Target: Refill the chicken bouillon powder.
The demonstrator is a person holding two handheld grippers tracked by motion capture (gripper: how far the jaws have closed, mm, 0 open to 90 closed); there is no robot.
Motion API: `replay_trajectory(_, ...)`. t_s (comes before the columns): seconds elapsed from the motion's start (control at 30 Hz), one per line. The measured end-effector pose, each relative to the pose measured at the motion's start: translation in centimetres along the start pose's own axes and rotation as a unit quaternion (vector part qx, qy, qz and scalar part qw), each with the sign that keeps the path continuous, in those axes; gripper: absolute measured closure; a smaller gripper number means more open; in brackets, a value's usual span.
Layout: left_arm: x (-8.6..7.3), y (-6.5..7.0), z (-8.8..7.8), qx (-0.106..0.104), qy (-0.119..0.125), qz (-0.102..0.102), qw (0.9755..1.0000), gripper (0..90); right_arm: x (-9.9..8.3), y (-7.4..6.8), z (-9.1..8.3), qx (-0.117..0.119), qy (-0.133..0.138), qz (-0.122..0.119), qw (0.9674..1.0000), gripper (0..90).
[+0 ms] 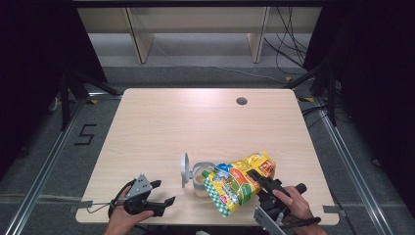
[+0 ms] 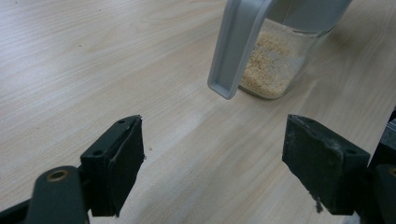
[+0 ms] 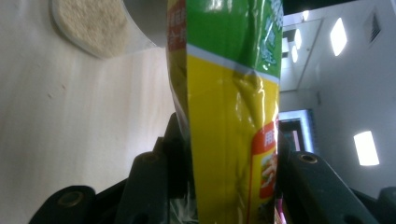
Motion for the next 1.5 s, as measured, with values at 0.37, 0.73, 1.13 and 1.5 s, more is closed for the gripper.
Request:
replay_trajectory(0.37,0.1,0.1,-0.1,0.001,0.006,-0.013,0.9999,20.3,-0.8,-1.0,0.1,-0.001,0.017,0.115,0.9933,64.4)
replay_trajectory(0.73,0.2,0.0,-0.2,-0.003,0.003,0.001,1.0,20.4,-1.5,-0.9,-0.2,0.004,0.025,0.133,0.9908,65.0)
replay_trajectory(1.13,0.2,0.1,-0.1,0.0,0.007,-0.006,1.0,20.3,-1.8,-1.7,0.2,0.008,0.062,0.256,0.9646,65.6)
replay_trajectory(1.5,0.2,0.0,-0.1,-0.002,0.003,0.003,1.0,20.3,-4.2,-2.3,1.3,-0.004,0.103,0.407,0.9077,67.7)
Point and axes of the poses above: each handheld gripper's, and its own axes: z roughly forward along the jaws, x roughly out of its top, y roughly to its right, the point moved 7 cm from there along z, roughly forward along the jaws, and after that the axes turned 15 degrees about y, right-handed, at the moved point
